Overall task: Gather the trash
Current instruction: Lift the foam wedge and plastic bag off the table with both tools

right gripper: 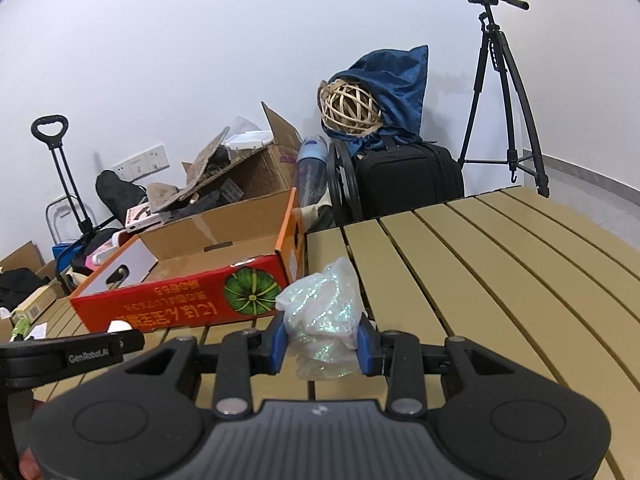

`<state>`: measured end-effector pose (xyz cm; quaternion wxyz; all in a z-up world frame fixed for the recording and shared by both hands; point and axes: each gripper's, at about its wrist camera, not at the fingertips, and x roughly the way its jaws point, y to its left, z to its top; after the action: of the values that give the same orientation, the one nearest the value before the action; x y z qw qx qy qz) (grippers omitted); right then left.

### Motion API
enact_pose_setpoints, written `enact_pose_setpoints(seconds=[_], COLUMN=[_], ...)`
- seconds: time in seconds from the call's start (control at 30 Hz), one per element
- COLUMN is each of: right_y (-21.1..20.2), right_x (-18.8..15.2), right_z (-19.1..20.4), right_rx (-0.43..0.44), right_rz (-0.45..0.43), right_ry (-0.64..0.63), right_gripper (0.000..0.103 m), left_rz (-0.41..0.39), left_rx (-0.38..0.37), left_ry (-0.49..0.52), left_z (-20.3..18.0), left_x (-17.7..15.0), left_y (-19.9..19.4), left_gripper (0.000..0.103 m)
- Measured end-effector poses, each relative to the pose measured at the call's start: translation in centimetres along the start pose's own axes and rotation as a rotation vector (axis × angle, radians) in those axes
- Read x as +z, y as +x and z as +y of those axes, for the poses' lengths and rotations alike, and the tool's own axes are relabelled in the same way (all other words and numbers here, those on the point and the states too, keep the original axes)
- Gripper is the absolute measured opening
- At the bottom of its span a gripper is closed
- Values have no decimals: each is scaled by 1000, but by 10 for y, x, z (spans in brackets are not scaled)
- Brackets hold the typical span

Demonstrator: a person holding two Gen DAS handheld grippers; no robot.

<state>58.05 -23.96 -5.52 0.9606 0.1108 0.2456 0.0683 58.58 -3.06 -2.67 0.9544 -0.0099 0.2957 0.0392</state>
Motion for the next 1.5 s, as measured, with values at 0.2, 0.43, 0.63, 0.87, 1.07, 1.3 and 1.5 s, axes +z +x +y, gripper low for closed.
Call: enact_pose_setpoints(seconds=[0.2, 0.43, 0.63, 0.87, 1.07, 1.3, 1.5], right_y=[-36, -79, -117, -160, -193, -222, -246], right_x=[0, -6, -14, -28, -46, -64, -82], right_z=[4, 6, 7, 12, 15, 18, 22], right_rx=[11, 20, 27, 44, 56, 62, 71], right_rz=[-15, -27, -36, -48, -51, -46, -41], right_ry=[1, -3, -6, -20, -37, -63, -86], right_gripper=[33, 33, 33, 33, 33, 33, 33], left_rz=[-17, -31, -59, -94, -125, -145, -161], left_rx=[-11, -30, -45, -61, -69, -86, -106], left_ry=[5, 2, 1, 6, 12, -4, -24], left_z=[5, 11, 15, 21, 26, 34, 45], left_x=[-4, -13, -23, -41, -60, -81, -104], left_y=[-39, -84, -126, -173, -210, -244, -273], left_gripper=[31, 31, 31, 31, 31, 31, 31])
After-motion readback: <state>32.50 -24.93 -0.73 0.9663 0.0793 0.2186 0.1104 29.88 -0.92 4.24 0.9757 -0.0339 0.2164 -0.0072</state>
